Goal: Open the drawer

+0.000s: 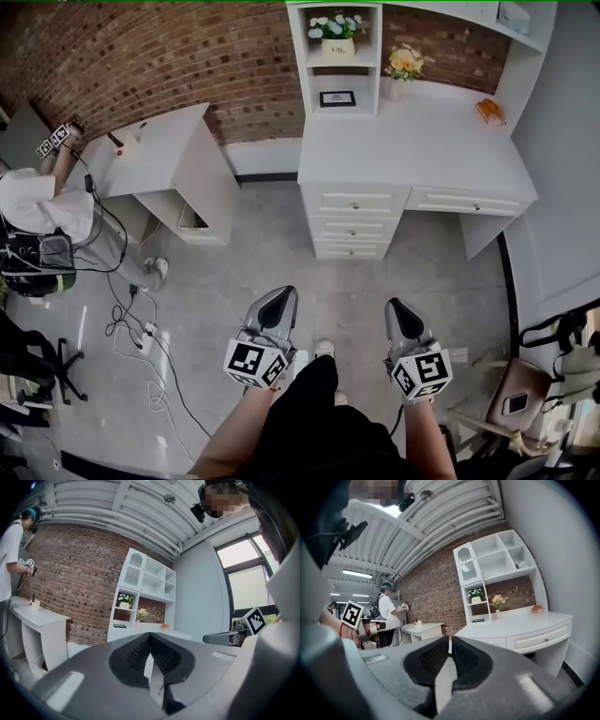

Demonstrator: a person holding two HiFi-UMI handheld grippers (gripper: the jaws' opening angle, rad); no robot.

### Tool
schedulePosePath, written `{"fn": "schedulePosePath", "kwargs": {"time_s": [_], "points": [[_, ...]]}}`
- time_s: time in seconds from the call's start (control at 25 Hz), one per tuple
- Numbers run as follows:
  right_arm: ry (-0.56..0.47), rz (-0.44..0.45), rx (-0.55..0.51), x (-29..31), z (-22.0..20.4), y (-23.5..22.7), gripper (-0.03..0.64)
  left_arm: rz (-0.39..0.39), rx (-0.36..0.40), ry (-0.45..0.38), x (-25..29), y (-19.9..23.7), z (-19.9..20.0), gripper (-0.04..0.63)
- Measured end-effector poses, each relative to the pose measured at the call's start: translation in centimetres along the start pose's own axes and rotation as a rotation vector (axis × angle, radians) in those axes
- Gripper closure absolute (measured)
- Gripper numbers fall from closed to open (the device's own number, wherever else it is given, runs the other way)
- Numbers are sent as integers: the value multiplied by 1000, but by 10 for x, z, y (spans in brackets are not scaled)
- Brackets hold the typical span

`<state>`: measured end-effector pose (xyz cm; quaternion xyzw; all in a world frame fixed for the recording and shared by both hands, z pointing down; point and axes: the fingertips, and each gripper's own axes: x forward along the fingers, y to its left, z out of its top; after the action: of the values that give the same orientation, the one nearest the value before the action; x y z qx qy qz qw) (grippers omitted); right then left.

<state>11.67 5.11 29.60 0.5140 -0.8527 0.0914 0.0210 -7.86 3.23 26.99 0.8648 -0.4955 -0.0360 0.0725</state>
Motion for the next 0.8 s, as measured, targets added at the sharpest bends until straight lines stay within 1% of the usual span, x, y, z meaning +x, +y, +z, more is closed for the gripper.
{"fn": "schedulePosePath", "kwargs": {"time_s": [0.08, 0.2, 0.4, 0.64, 0.8], "points": [[6, -12, -6, 17, 3, -11, 615, -15, -1, -1, 19, 8, 1, 592], [17, -22, -12, 43, 8, -22, 617, -30, -9, -2, 47, 23, 2, 592], [45, -42, 1, 79, 5, -38, 615, -59, -28, 18, 86, 44, -5, 594], [71, -83, 18, 117, -9, -59, 617, -99, -48, 47, 127, 67, -23, 592], [95, -87, 29, 138, -25, -64, 617, -117, -62, 61, 147, 77, -36, 592]]}}
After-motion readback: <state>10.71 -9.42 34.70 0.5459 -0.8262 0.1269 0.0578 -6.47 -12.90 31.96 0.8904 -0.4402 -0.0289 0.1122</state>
